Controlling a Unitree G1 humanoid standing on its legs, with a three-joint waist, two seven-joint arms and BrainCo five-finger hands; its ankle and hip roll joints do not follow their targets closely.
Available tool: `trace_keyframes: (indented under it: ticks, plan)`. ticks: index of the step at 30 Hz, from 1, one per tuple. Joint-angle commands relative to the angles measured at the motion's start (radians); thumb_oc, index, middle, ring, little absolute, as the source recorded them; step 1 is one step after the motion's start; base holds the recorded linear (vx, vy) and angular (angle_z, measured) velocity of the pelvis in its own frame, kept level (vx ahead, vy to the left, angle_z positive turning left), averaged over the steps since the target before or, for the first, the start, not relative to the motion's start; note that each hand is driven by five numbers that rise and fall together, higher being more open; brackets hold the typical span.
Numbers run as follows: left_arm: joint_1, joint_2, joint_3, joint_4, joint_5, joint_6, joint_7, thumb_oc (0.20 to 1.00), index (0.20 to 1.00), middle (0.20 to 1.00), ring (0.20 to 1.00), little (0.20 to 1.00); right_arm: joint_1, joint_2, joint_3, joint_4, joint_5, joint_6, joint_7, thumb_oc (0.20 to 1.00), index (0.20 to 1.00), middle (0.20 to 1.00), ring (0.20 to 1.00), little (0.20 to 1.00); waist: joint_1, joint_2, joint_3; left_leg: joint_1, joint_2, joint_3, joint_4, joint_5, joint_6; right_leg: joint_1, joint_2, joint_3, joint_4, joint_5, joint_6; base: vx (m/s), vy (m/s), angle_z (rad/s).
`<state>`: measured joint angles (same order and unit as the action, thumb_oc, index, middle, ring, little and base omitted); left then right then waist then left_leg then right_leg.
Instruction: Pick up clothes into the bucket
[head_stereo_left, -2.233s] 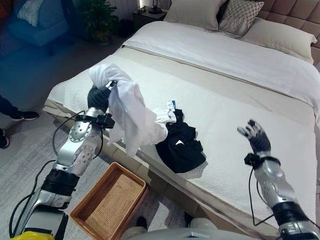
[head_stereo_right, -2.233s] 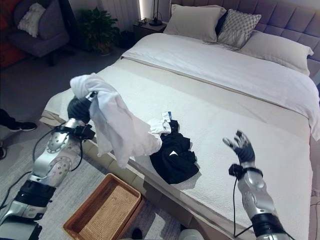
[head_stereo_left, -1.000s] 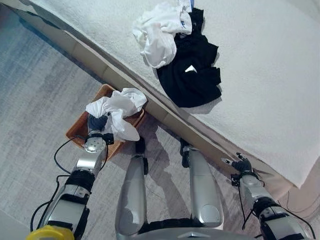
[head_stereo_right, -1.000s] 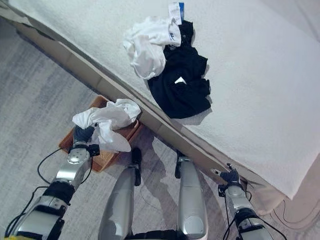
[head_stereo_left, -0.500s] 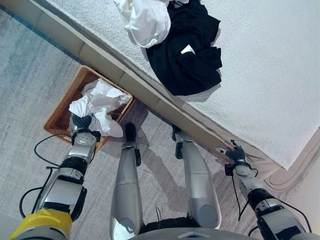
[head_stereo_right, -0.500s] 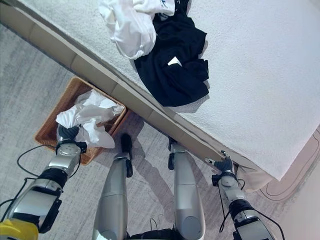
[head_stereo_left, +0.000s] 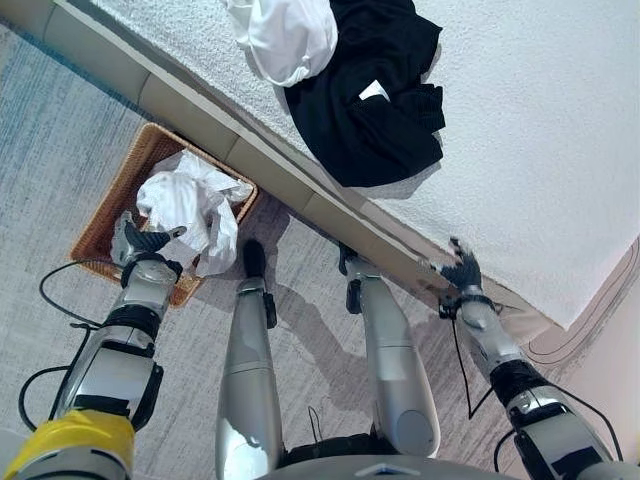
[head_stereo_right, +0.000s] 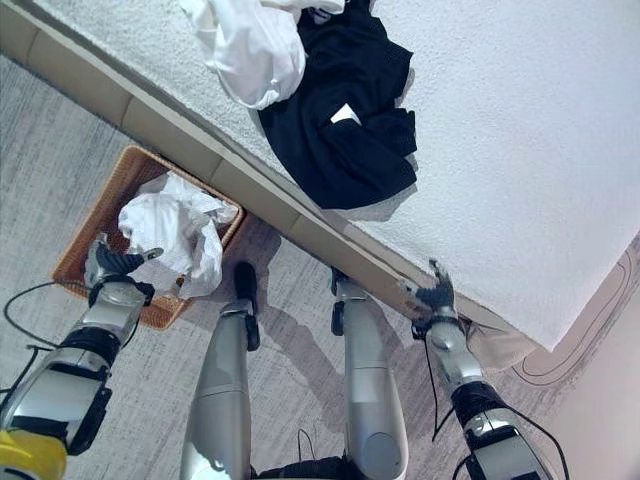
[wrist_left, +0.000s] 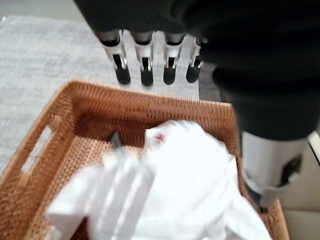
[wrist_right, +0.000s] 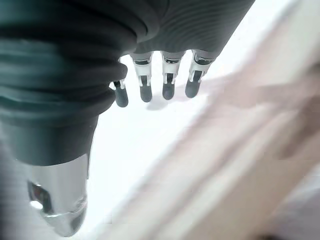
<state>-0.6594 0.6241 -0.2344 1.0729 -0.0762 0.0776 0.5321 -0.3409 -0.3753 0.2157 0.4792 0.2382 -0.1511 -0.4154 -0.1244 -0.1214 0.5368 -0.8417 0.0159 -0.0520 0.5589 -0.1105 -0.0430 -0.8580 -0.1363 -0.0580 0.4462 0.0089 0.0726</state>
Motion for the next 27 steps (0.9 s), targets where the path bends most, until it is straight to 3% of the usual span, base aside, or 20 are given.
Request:
trace_keyframes:
  ticks: [1, 6, 8, 11, 12, 14, 21, 27]
  plan:
    - [0.096, 0.059, 0.069, -0.042, 0.119, 0.023, 0.043, 1.0, 1.0, 1.0, 1.0, 1.0, 0.057, -0.089, -0.052, -0.154, -0.03, -0.099, -0.057, 1.0, 1.0, 1.0, 1.0, 1.0, 0.017, 0.011, -0.017, 0.022, -0.027, -0.014, -0.065, 0.049, 0.021, 0.071, -0.004, -0.002, 0.026, -0.068, 0.034, -0.09, 0.015, -0.01]
    - [0.188, 0.06, 0.108, -0.135, 0.16, 0.019, 0.051, 1.0, 1.0, 1.0, 1.0, 1.0, 0.062, -0.118, -0.094, -0.275, -0.105, -0.102, -0.087, 1.0, 1.0, 1.0, 1.0, 1.0, 0.031, 0.025, -0.017, 0.057, -0.031, -0.018, -0.108, 0.062, 0.018, 0.104, -0.009, -0.007, 0.0, -0.063, 0.038, 0.0, 0.0, 0.0]
    - [0.261, 0.021, 0.144, -0.215, 0.146, -0.004, 0.062, 1.0, 1.0, 1.0, 1.0, 1.0, 0.045, -0.127, -0.117, -0.289, -0.155, -0.076, -0.111, 1.0, 1.0, 1.0, 1.0, 1.0, 0.048, 0.042, -0.017, 0.088, -0.038, -0.023, -0.144, 0.076, 0.016, 0.131, -0.016, -0.012, -0.008, -0.065, 0.039, 0.0, 0.0, 0.0]
    - [0.32, -0.023, 0.105, -0.264, 0.102, -0.088, 0.02, 1.0, 1.0, 1.0, 1.0, 1.0, -0.053, -0.153, -0.113, -0.191, -0.188, -0.024, -0.142, 1.0, 1.0, 1.0, 1.0, 1.0, 0.078, 0.071, -0.017, 0.132, -0.053, -0.031, -0.19, 0.094, 0.014, 0.166, -0.027, -0.023, -0.005, -0.075, 0.039, 0.01, -0.025, 0.09]
    - [0.321, -0.023, 0.106, -0.264, 0.102, -0.088, 0.019, 1.0, 1.0, 1.0, 1.0, 1.0, -0.054, -0.154, -0.112, -0.189, -0.188, -0.025, -0.142, 1.0, 1.0, 1.0, 1.0, 1.0, 0.076, 0.071, -0.017, 0.133, -0.053, -0.032, -0.191, 0.095, 0.014, 0.166, -0.027, -0.023, -0.005, -0.076, 0.039, 0.02, -0.01, 0.07]
    - [0.348, -0.092, 0.093, -0.273, -0.037, -0.149, -0.048, 1.0, 1.0, 1.0, 1.0, 1.0, -0.144, -0.167, -0.102, -0.055, -0.156, 0.008, -0.147, 1.0, 1.0, 1.0, 1.0, 1.0, 0.098, 0.093, -0.017, 0.156, -0.063, -0.041, -0.211, 0.104, 0.012, 0.185, -0.036, -0.027, 0.001, -0.083, 0.038, 0.01, -0.01, 0.15]
    - [0.394, -0.248, -0.072, -0.293, -0.264, -0.224, -0.219, 1.0, 1.0, 1.0, 1.0, 1.0, -0.558, -0.257, 0.028, 0.482, -0.056, 0.098, -0.097, 1.0, 1.0, 1.0, 1.0, 1.0, 0.166, 0.168, -0.017, 0.172, -0.102, -0.074, -0.217, 0.111, 0.008, 0.208, -0.071, -0.055, 0.048, -0.115, 0.027, 0.01, -0.037, 0.25]
    - [0.44, -0.315, -0.153, -0.363, -0.338, -0.239, -0.259, 1.0, 1.0, 1.0, 1.0, 1.0, -0.676, -0.259, 0.088, 0.654, -0.036, 0.122, -0.07, 1.0, 1.0, 1.0, 1.0, 1.0, 0.193, 0.19, -0.017, 0.162, -0.111, -0.097, -0.228, 0.121, 0.006, 0.198, -0.081, -0.072, 0.07, -0.131, 0.02, 0.01, -0.066, 0.23]
